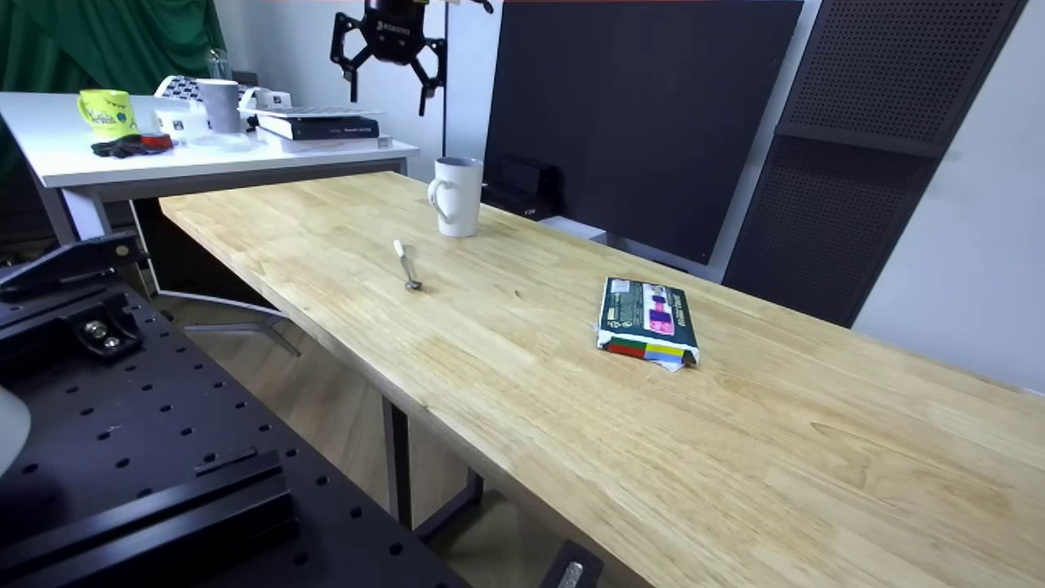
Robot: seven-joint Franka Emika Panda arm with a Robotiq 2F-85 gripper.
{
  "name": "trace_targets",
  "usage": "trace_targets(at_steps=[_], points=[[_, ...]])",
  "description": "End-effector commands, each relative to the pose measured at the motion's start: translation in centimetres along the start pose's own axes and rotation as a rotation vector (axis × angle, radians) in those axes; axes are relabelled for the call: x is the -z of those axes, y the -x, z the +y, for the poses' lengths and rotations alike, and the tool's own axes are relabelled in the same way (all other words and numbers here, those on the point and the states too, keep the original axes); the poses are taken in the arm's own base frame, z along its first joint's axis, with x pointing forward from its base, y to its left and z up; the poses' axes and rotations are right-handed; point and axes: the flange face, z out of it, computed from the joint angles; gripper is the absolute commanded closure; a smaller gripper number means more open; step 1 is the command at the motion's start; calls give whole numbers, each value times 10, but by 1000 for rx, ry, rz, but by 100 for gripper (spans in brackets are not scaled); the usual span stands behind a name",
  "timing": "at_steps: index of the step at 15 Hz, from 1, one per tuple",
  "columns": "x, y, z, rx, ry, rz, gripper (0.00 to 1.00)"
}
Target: Put the spoon in the white cup
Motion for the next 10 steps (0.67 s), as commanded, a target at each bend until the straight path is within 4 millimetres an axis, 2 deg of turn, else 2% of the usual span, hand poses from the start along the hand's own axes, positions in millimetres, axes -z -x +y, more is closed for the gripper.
trace_targets(at_steps=[1, 10], points=[[-14, -10, 5, 78, 11, -40, 0], [-63, -16, 7, 126, 0, -100, 0]])
